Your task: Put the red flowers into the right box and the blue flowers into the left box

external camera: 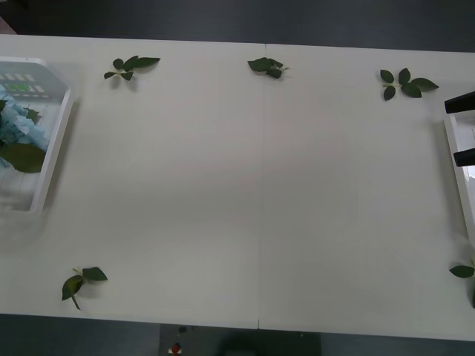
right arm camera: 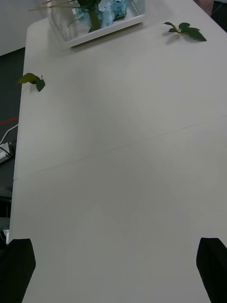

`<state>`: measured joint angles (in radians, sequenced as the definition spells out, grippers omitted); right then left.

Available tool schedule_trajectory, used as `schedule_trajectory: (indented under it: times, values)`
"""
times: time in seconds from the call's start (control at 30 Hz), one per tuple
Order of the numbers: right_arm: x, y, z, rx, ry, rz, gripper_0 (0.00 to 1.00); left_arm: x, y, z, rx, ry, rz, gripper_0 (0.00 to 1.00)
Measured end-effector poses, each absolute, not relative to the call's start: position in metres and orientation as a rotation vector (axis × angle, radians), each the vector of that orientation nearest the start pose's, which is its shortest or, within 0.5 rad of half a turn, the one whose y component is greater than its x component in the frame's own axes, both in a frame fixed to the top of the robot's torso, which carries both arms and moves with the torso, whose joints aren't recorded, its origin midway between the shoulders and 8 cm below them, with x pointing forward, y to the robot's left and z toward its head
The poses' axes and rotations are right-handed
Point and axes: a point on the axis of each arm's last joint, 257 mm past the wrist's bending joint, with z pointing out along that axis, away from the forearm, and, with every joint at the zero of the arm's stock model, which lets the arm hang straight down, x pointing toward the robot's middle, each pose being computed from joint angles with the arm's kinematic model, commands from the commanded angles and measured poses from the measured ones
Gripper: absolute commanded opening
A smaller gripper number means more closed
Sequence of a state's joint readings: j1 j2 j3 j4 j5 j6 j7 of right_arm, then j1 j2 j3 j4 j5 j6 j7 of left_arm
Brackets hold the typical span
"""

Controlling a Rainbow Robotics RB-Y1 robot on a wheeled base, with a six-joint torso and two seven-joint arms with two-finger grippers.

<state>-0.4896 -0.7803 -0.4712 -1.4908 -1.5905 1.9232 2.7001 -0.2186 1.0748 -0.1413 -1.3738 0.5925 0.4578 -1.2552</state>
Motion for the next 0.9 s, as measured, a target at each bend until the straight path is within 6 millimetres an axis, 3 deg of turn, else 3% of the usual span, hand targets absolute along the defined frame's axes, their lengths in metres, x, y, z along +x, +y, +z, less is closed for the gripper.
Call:
schedule_trajectory:
  times: [0.2,0.4,0.6,0.8,0.9]
  values:
    - [0.410,-0.293,-0.070,-1.437,1.719,0.586,1.00,0.554,0.507,-0.132,-0.030,2.040,0.239,1.00]
    - [0.410,-0.293,-0.070,-1.437,1.719,0.586,1.00,0.529,0.440,-0.102,0.020,2.051,0.070,1.00]
    - [0.410,-0.293,-0.070,-1.437,1.719,0.586,1.00,0.500,0.372,-0.095,0.091,2.063,-0.053,1.00]
    - [0.410,-0.293,-0.070,-1.437,1.719,0.586,1.00,0.486,0.303,-0.092,0.143,2.024,-0.216,1.00]
    - [0.410,-0.293,-0.070,-1.437,1.719,0.586,1.00,0.479,0.271,-0.095,0.248,2.007,-0.294,1.00]
